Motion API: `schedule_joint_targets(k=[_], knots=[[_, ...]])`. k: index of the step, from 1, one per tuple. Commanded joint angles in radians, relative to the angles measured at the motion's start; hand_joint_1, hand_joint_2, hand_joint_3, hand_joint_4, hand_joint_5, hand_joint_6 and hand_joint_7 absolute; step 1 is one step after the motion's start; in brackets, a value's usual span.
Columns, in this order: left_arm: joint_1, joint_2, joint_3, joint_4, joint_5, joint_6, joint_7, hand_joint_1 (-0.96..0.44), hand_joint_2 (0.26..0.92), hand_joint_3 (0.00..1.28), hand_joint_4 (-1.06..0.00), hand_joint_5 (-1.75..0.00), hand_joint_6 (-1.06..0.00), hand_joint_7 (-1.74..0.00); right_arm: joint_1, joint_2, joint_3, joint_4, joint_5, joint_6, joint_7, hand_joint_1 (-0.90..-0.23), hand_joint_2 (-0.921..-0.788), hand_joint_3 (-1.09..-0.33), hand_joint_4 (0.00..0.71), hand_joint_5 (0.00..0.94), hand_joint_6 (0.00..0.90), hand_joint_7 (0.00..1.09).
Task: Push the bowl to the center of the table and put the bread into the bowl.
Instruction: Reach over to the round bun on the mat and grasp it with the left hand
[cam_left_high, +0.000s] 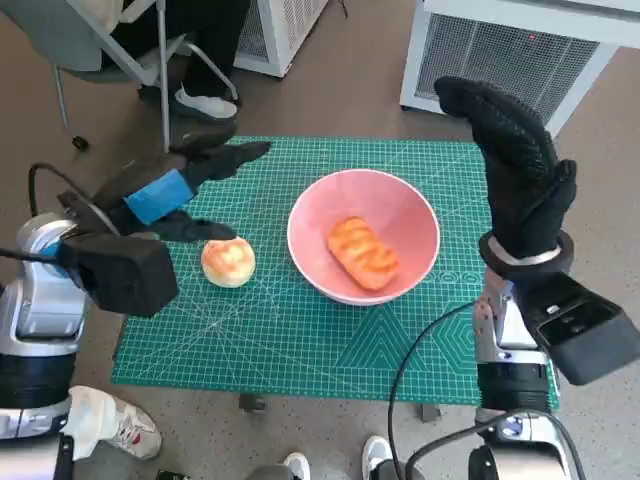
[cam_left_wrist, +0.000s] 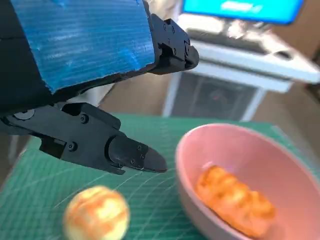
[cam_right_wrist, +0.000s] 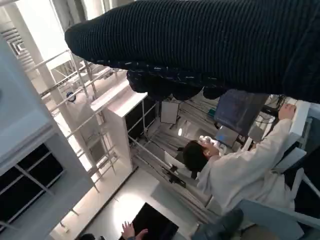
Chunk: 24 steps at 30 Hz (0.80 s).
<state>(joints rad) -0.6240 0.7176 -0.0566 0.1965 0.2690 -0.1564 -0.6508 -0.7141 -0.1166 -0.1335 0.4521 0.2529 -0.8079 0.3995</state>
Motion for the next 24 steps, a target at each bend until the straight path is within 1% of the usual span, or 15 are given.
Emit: schedule_joint_targets(k=[1, 7, 11, 15, 20, 21, 24], knots=[[0.019, 0.014, -0.019, 0.047, 0.027, 0.015, 0.017, -0.34, 0.898, 0.00, -0.16, -0.01, -0.30, -0.04, 0.002, -0.002, 0.004, 0.025, 0.023, 0.009, 0.022, -0.531, -0.921, -0.865, -0.001, 0.446, -0.001, 0.57], [0.011, 0.001, -0.065, 0.126, 0.076, 0.027, 0.036, -0.33, 0.877, 0.00, -0.17, -0.01, -0.31, -0.04, -0.004, -0.004, 0.007, 0.034, 0.040, 0.010, 0.042, -0.539, -0.921, -0.855, -0.001, 0.447, -0.001, 0.57], [-0.004, -0.013, -0.098, 0.181, 0.094, 0.039, 0.032, -0.32, 0.855, 0.00, -0.18, -0.01, -0.32, -0.04, -0.009, -0.005, 0.005, 0.042, 0.043, 0.007, 0.051, -0.543, -0.921, -0.848, -0.001, 0.452, -0.001, 0.58], [-0.019, -0.031, -0.128, 0.231, 0.110, 0.052, 0.027, -0.30, 0.847, 0.01, -0.18, -0.01, -0.32, -0.04, -0.013, -0.005, 0.004, 0.048, 0.044, 0.004, 0.057, -0.544, -0.921, -0.845, -0.001, 0.454, -0.001, 0.58], [-0.036, -0.046, -0.165, 0.280, 0.127, 0.090, 0.005, -0.27, 0.840, 0.01, -0.19, -0.01, -0.33, -0.04, -0.012, -0.006, 0.004, 0.041, 0.046, 0.005, 0.063, -0.543, -0.921, -0.847, -0.001, 0.454, -0.001, 0.58], [-0.043, -0.049, -0.175, 0.294, 0.135, 0.100, -0.001, -0.27, 0.829, 0.00, -0.21, -0.02, -0.34, -0.05, -0.011, -0.006, 0.004, 0.039, 0.047, 0.006, 0.063, -0.543, -0.921, -0.847, -0.001, 0.453, -0.001, 0.58], [-0.063, -0.056, -0.209, 0.336, 0.163, 0.127, -0.018, -0.27, 0.834, 0.01, -0.21, -0.01, -0.34, -0.04, -0.007, -0.007, 0.005, 0.029, 0.047, 0.010, 0.063, -0.543, -0.921, -0.850, -0.001, 0.446, -0.001, 0.58]])
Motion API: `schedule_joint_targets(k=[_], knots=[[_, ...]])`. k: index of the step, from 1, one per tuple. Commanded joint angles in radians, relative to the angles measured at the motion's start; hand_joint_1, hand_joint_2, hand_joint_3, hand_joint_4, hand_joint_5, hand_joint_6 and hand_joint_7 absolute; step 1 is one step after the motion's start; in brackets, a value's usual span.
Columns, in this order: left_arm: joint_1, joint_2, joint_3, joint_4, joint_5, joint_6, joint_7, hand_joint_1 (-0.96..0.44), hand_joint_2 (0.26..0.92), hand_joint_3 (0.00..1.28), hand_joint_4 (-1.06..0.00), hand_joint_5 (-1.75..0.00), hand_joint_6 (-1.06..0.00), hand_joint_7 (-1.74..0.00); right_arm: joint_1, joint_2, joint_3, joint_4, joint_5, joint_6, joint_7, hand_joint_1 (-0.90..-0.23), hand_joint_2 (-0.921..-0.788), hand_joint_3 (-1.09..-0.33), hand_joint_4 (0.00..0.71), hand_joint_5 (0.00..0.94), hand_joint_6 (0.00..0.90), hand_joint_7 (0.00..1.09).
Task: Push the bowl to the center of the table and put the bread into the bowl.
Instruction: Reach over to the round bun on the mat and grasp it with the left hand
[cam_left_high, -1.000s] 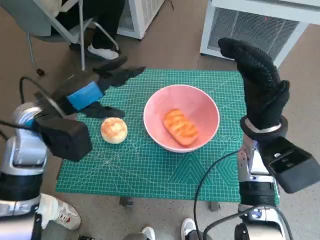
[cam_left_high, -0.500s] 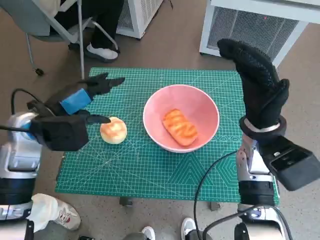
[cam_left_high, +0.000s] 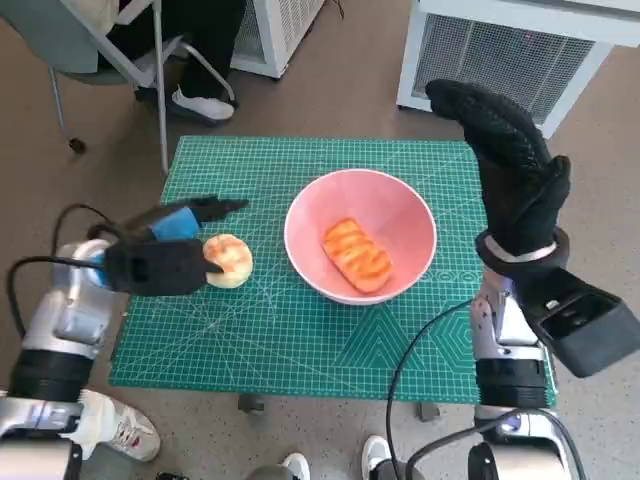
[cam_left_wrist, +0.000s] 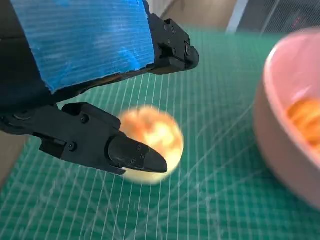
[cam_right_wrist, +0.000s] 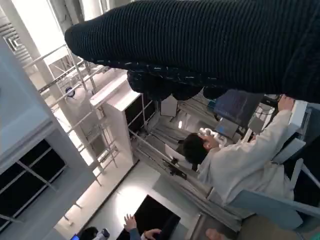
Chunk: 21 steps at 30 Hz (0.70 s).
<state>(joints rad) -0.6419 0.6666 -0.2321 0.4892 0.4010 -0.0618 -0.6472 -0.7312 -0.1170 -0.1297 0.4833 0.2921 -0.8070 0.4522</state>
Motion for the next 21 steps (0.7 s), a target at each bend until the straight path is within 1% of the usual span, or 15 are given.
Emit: schedule_joint_targets(k=[1, 5, 8, 11, 13, 14, 15, 16, 17, 18, 19, 20, 21], knots=[[-0.050, -0.006, -0.043, 0.053, 0.039, 0.039, -0.027, -0.27, 0.829, 0.01, -0.22, -0.01, -0.35, -0.05, 0.011, -0.007, 0.001, -0.004, 0.008, 0.010, 0.011, -0.543, -0.921, -0.850, -0.001, 0.444, -0.001, 0.58], [-0.074, -0.020, -0.082, 0.102, 0.068, 0.067, -0.048, -0.27, 0.838, 0.01, -0.24, -0.02, -0.37, -0.06, 0.013, -0.009, 0.000, -0.009, 0.007, 0.009, 0.009, -0.543, -0.921, -0.852, -0.001, 0.439, -0.001, 0.58], [-0.088, -0.030, -0.106, 0.140, 0.084, 0.077, -0.051, -0.27, 0.842, 0.01, -0.29, -0.04, -0.41, -0.07, 0.013, -0.010, -0.001, -0.007, 0.005, 0.007, 0.009, -0.543, -0.921, -0.850, -0.001, 0.438, -0.001, 0.58], [-0.094, -0.041, -0.119, 0.171, 0.090, 0.073, -0.046, -0.25, 0.846, 0.01, -0.38, -0.05, -0.46, -0.09, 0.013, -0.010, -0.001, -0.006, 0.001, 0.006, 0.006, -0.541, -0.921, -0.849, -0.001, 0.439, -0.001, 0.58], [-0.095, -0.047, -0.123, 0.196, 0.088, 0.059, -0.030, -0.23, 0.849, 0.01, -0.48, -0.07, -0.51, -0.12, 0.012, -0.010, -0.001, -0.005, -0.001, 0.005, 0.005, -0.541, -0.921, -0.848, -0.001, 0.439, -0.001, 0.58], [-0.093, -0.051, -0.124, 0.208, 0.088, 0.050, -0.016, -0.22, 0.850, 0.01, -0.50, -0.07, -0.52, -0.13, 0.011, -0.009, -0.001, -0.003, -0.001, 0.005, 0.004, -0.541, -0.921, -0.848, -0.001, 0.439, -0.001, 0.58], [-0.092, -0.053, -0.124, 0.217, 0.088, 0.042, -0.006, -0.19, 0.853, 0.01, -0.57, -0.09, -0.56, -0.16, 0.011, -0.008, -0.001, -0.002, -0.002, 0.004, 0.004, -0.543, -0.921, -0.848, -0.001, 0.439, -0.001, 0.58], [-0.088, -0.055, -0.125, 0.227, 0.090, 0.027, 0.015, -0.18, 0.854, 0.01, -0.60, -0.09, -0.57, -0.18, 0.011, -0.007, 0.000, 0.000, -0.002, 0.002, 0.005, -0.543, -0.921, -0.848, -0.001, 0.439, -0.001, 0.58], [-0.085, -0.056, -0.126, 0.235, 0.091, 0.015, 0.030, -0.15, 0.863, 0.00, -0.68, -0.12, -0.59, -0.30, 0.011, -0.007, 0.000, 0.001, -0.003, 0.001, 0.005, -0.544, -0.921, -0.847, -0.001, 0.439, -0.001, 0.58], [-0.082, -0.056, -0.127, 0.241, 0.094, -0.002, 0.051, -0.14, 0.867, 0.00, -0.70, -0.13, -0.59, -0.36, 0.011, -0.006, 0.000, 0.002, -0.003, 0.000, 0.005, -0.545, -0.921, -0.847, -0.001, 0.439, -0.001, 0.58], [-0.080, -0.055, -0.128, 0.246, 0.095, -0.014, 0.066, -0.19, 0.877, 0.03, -0.72, -0.19, -0.59, -0.55, 0.011, -0.006, 0.001, 0.002, -0.003, -0.001, 0.005, -0.545, -0.921, -0.846, -0.001, 0.439, -0.001, 0.58], [-0.078, -0.054, -0.128, 0.251, 0.097, -0.028, 0.084, -0.25, 0.893, 0.07, -0.71, -0.36, -0.59, -0.83, 0.011, -0.006, 0.000, 0.004, -0.003, -0.002, 0.005, -0.545, -0.921, -0.846, -0.001, 0.440, -0.001, 0.58], [-0.077, -0.053, -0.129, 0.256, 0.099, -0.039, 0.098, -0.22, 0.903, 0.09, -0.69, -0.58, -0.59, -0.99, 0.011, -0.006, 0.000, 0.005, -0.003, -0.002, 0.005, -0.545, -0.921, -0.845, -0.001, 0.440, -0.001, 0.58]])
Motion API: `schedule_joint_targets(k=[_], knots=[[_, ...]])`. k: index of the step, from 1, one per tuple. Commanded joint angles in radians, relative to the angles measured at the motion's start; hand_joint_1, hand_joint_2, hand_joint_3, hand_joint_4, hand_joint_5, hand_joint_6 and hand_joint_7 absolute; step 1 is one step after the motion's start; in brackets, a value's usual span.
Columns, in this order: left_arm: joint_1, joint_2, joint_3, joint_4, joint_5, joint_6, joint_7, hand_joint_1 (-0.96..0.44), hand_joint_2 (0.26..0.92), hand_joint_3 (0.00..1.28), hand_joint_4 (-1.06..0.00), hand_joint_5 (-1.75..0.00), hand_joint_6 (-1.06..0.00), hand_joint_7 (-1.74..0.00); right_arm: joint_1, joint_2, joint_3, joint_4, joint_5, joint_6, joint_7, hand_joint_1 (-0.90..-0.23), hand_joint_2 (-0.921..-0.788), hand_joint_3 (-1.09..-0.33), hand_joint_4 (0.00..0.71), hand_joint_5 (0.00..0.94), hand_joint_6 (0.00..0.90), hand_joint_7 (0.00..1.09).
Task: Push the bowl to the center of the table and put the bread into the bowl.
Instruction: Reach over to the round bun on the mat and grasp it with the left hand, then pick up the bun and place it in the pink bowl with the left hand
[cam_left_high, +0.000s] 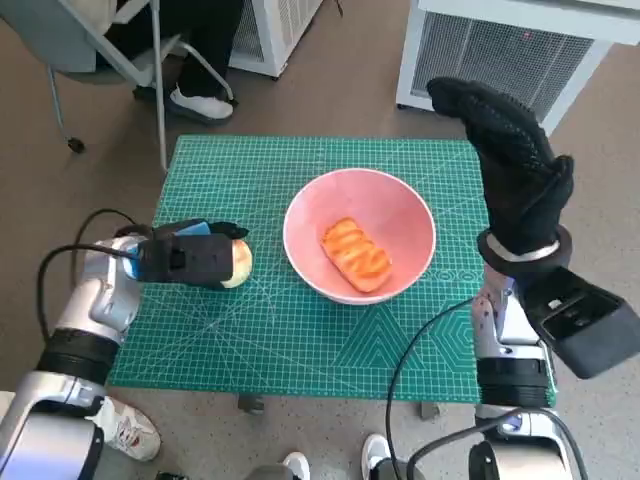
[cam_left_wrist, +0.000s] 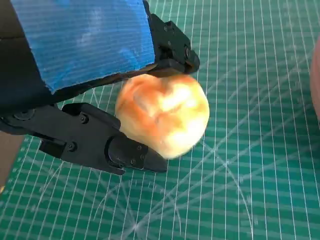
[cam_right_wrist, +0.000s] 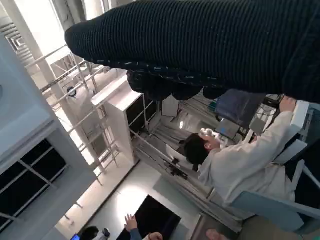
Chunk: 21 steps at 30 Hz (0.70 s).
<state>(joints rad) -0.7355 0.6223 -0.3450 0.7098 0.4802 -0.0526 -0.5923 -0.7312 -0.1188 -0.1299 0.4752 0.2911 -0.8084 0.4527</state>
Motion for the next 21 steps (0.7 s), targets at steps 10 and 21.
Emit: schedule_joint_targets(k=[10, 21], knots=[[0.015, 0.036, 0.033, -0.075, 0.000, -0.117, 0.092, -0.01, 0.910, 0.07, -0.66, -1.27, -0.70, -1.02, 0.017, -0.007, -0.001, 0.011, -0.006, -0.001, 0.001, -0.544, -0.921, -0.844, -0.001, 0.443, -0.001, 0.58], [-0.031, 0.042, 0.174, -0.384, -0.096, -0.101, 0.082, 0.00, 0.920, 0.07, -0.68, -1.18, -0.62, -1.17, 0.017, -0.007, -0.001, 0.009, -0.003, 0.003, 0.001, -0.537, -0.921, -0.854, -0.001, 0.439, -0.001, 0.57]])
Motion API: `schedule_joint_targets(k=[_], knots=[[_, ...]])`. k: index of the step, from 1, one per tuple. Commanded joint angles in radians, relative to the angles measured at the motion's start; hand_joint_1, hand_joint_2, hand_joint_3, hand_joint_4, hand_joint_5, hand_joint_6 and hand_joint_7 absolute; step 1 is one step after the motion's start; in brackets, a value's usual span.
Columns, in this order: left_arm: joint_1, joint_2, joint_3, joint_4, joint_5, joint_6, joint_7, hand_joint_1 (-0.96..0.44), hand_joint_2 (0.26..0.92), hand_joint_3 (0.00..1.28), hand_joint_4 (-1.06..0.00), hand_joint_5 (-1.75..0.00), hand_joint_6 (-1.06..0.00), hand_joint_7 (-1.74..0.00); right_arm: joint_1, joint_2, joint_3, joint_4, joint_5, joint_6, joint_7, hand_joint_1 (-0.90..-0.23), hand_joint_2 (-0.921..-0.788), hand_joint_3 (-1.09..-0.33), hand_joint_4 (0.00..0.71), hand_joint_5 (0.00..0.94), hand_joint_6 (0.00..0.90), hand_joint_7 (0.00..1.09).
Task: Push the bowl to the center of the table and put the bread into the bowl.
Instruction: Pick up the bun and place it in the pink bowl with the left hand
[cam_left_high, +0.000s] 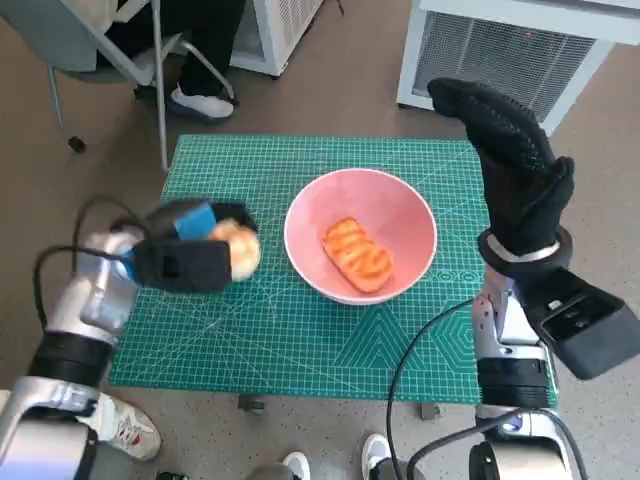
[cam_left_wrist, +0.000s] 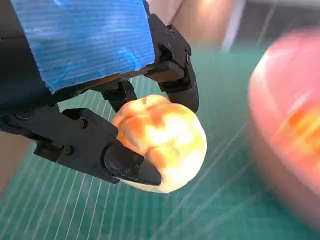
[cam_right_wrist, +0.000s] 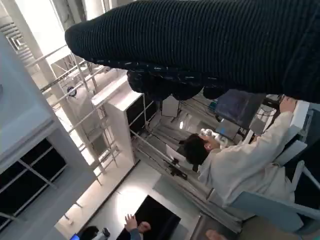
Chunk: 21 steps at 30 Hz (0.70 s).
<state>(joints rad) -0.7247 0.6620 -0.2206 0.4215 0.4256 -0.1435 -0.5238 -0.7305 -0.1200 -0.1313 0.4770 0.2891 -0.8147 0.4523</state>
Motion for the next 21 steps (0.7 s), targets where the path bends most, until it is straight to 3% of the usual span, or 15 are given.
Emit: schedule_joint_targets(k=[1, 11, 21], knots=[[-0.047, -0.002, 0.056, -0.110, -0.047, -0.013, 0.019, 0.00, 0.920, 0.07, -0.68, -1.18, -0.62, -1.17, 0.016, -0.005, 0.000, 0.008, -0.001, 0.009, 0.002, -0.537, -0.921, -0.854, -0.001, 0.439, -0.001, 0.57], [-0.125, -0.138, 0.056, -0.190, -0.097, -0.075, 0.096, 0.00, 0.920, 0.07, -0.70, -1.08, -0.61, -1.26, 0.015, 0.000, 0.002, 0.011, 0.000, 0.014, 0.001, -0.541, -0.921, -0.851, -0.001, 0.437, -0.001, 0.57], [-0.215, -0.262, -0.058, -0.034, -0.027, -0.169, 0.126, 0.00, 0.921, 0.10, -0.61, -1.17, -0.61, -1.25, 0.013, 0.005, 0.006, 0.022, -0.001, 0.009, 0.004, -0.555, -0.921, -0.832, -0.001, 0.443, -0.001, 0.57]])
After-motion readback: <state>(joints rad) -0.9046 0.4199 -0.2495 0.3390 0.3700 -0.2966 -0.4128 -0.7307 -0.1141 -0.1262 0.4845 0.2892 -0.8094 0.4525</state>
